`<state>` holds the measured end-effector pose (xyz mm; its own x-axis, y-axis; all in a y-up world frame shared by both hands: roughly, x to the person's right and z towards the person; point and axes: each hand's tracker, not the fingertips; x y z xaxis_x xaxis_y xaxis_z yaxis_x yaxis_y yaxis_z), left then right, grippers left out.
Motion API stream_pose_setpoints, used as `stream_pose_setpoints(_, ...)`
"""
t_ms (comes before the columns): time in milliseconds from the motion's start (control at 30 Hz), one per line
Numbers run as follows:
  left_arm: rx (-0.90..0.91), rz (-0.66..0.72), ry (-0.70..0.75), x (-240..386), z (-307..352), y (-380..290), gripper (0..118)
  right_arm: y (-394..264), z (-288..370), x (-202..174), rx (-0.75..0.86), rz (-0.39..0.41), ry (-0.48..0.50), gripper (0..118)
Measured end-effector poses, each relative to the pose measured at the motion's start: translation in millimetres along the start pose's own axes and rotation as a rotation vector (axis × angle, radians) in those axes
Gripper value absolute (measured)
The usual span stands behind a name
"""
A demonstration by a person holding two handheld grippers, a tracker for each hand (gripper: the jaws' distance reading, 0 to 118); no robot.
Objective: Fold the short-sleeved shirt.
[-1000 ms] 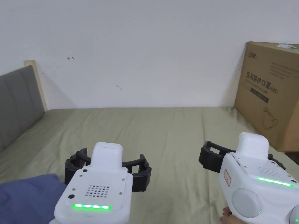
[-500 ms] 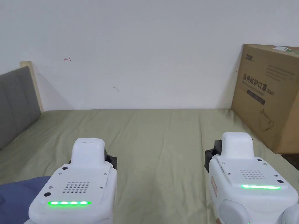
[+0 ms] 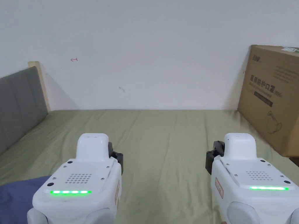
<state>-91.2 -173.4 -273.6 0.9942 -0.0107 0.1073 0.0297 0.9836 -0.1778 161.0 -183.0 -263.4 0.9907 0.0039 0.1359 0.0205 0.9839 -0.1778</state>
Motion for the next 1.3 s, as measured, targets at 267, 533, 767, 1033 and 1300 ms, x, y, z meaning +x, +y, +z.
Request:
stream_pose_setpoints(267, 0.01, 0.028, 0.111, -50, 24, 6, 0, 15, -12, -55, 0.007, 0.034, 0.196, 3)
stream_pose_setpoints(533, -0.027, 0.064, 0.324, -116, 49, -1, 0, 14, -13, -136, 0.004, 0.079, 0.393, 3)
stream_pose_setpoints(767, -0.132, 0.072, 0.406, -155, 47, -25, 0, -6, -22, -181, -0.061, 0.105, 0.492, 3)
stream_pose_setpoints(1033, -0.433, 0.286, 0.353, -201, -54, -99, 118, -35, -53, -189, -0.187, 0.093, 0.514, 4)
stream_pose_setpoints(1300, -0.676, 0.184, 0.336, -206, -164, -168, 114, -73, -107, -190, -0.319, 0.105, 0.473, 3)
